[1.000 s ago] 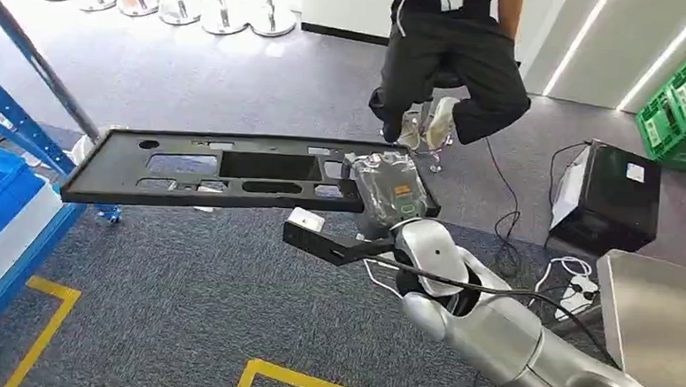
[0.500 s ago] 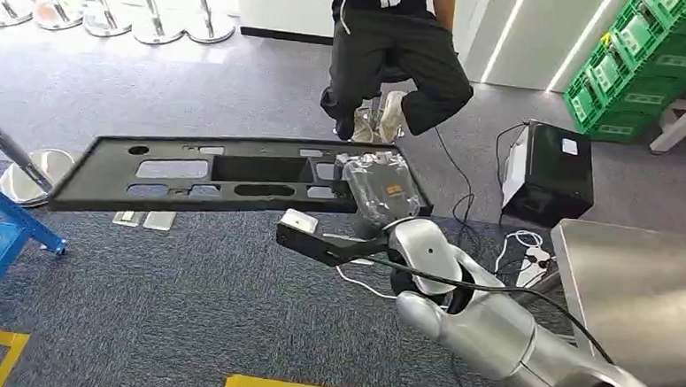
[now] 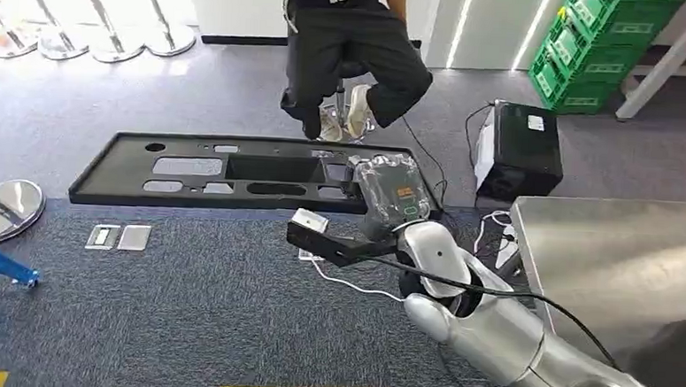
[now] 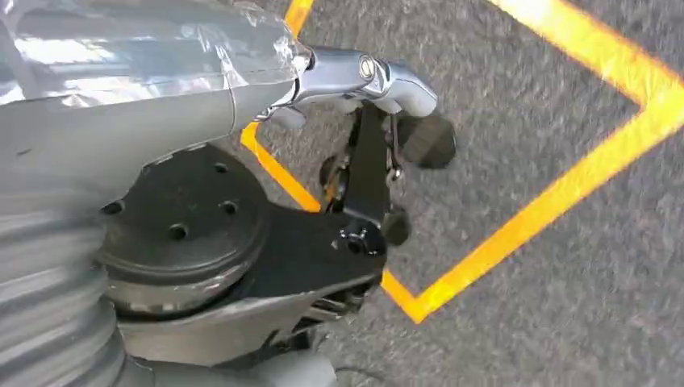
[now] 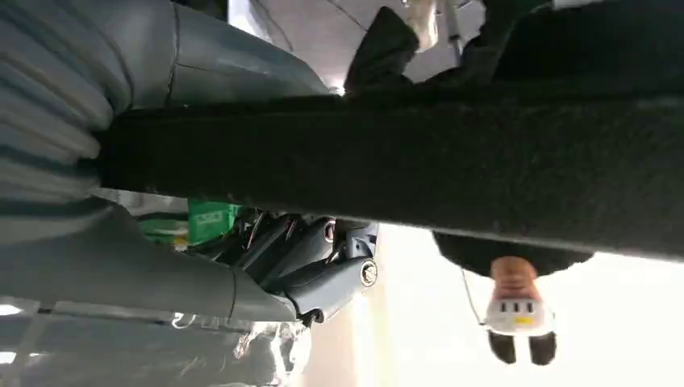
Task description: Take the parts from the cabinet and place them on the table.
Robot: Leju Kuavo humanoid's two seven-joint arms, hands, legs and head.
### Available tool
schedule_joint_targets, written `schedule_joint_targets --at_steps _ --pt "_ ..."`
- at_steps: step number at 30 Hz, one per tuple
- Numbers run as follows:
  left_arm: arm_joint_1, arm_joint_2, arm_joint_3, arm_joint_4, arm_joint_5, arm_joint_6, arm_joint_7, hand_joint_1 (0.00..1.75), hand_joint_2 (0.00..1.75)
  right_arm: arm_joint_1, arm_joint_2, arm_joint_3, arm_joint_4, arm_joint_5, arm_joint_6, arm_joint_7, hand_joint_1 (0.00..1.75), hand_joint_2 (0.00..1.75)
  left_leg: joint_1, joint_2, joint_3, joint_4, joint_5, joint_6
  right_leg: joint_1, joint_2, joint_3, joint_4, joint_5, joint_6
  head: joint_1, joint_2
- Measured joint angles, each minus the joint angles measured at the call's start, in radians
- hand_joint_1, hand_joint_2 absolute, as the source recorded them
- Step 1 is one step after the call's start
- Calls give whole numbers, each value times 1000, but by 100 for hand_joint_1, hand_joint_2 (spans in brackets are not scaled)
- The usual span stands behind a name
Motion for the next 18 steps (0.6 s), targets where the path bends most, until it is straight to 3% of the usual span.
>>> schedule_joint_targets --at_steps 2,3,4,5,6,7,8,10,12,13,14,15,17,18 --pt "1 0 0 0 0 0 0 0 175 2 0 0 0 0 1 0 175 175 -6 -11 -79 152 -57 1 5 18 0 1 -1 -4 -14 0" --pt "2 0 -1 0 0 0 0 0 175 4 0 0 0 0 2 0 175 175 -8 -12 -98 182 -56 3 8 29 0 2 -2 -5 -19 0" --pt "3 0 -2 0 0 0 1 0 175 5 0 0 0 0 2 0 175 175 -9 -12 -95 163 -30 6 9 41 2 4 -2 -5 -23 0" --pt "3 1 -2 0 0 2 1 0 175 5 0 0 0 0 3 0 175 175 -11 -14 -71 106 11 11 10 52 3 6 -3 -6 -26 0" --pt "3 2 -3 0 0 2 1 0 175 5 0 0 0 0 3 0 175 175 -12 -22 -32 10 66 17 10 64 4 8 -4 -5 -31 0" --pt "3 3 -3 0 0 2 1 0 175 5 0 0 0 0 3 0 175 175 -12 -48 4 -77 109 23 10 73 5 10 -5 -3 -36 0" --pt "4 5 -5 1 0 2 1 0 175 5 0 0 0 0 3 0 175 175 -12 -82 12 -115 107 27 16 80 -2 16 -7 1 -38 0" --pt "0 5 -7 1 0 2 1 0 175 5 0 0 0 0 3 0 175 175 -14 -61 9 -120 111 31 8 93 -9 18 -5 10 -33 0" --pt "-2 4 -10 1 0 2 1 0 175 5 -2 0 0 0 3 0 175 175 -14 -47 15 -129 116 44 9 108 -9 14 -3 25 -36 0" --pt "-3 3 -11 1 0 1 1 0 175 6 -3 0 0 0 3 0 175 175 -8 -33 22 -138 120 49 7 95 -9 22 -9 25 -38 0" --pt "-2 5 -13 1 -1 1 1 0 175 4 -4 0 0 0 3 0 175 175 -8 -29 25 -142 121 55 12 53 -21 52 -31 32 -25 0" --pt "-2 5 -14 1 -2 0 1 0 175 1 -5 0 0 1 3 1 175 175 -9 -21 26 -143 121 56 8 26 -54 118 -69 38 -11 0" --pt "0 5 -15 1 -3 0 1 0 175 5 -5 0 0 0 3 2 175 175 -10 -3 27 -142 119 58 -2 5 -132 271 -129 47 -6 0" --pt "0 5 -16 1 -4 0 -1 0 175 6 -5 0 0 0 3 3 175 175 -10 6 27 -142 117 58 -7 1 -157 314 -135 51 -2 0"
